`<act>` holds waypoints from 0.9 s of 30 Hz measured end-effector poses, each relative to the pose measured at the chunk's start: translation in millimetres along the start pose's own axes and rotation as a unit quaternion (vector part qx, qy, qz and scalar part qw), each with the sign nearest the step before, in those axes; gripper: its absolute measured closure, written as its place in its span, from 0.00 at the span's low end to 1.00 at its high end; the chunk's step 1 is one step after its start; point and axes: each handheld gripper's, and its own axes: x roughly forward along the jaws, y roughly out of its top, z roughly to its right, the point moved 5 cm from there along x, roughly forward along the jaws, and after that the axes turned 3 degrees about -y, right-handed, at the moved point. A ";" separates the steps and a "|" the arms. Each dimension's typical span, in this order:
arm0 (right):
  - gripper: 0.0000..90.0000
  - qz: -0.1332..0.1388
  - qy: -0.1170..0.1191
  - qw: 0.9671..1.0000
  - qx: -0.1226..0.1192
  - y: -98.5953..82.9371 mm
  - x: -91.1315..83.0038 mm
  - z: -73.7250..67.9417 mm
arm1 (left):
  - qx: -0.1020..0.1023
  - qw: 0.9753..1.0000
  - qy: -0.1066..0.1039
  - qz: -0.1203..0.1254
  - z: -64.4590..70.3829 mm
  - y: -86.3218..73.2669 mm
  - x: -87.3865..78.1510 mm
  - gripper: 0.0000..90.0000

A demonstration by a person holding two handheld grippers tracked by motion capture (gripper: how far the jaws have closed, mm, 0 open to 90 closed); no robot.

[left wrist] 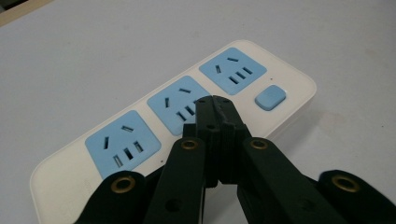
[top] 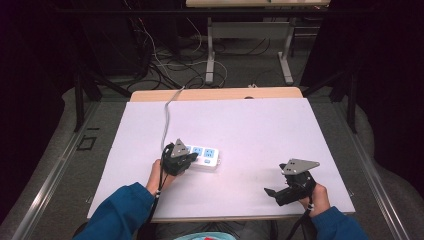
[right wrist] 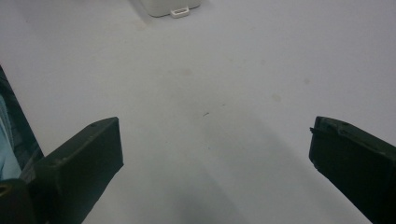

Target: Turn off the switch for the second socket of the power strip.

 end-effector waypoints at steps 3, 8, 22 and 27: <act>0.02 -0.001 0.001 1.000 0.000 -0.1 0.0 0.0 | -0.007 1.000 -0.003 0.001 -0.4 0.1 0.2 1.00; 0.02 -0.001 0.001 1.000 0.000 -0.1 0.1 -0.3 | -0.001 1.000 0.007 0.004 0.8 0.0 0.9 1.00; 0.02 -0.002 0.001 1.000 0.001 -0.2 0.1 -0.4 | 0.004 1.000 0.009 0.003 1.4 -1.7 1.8 1.00; 0.02 -0.001 0.003 1.000 -0.001 -0.3 0.2 -0.2 | 0.002 1.000 0.008 0.005 1.3 -1.7 1.9 1.00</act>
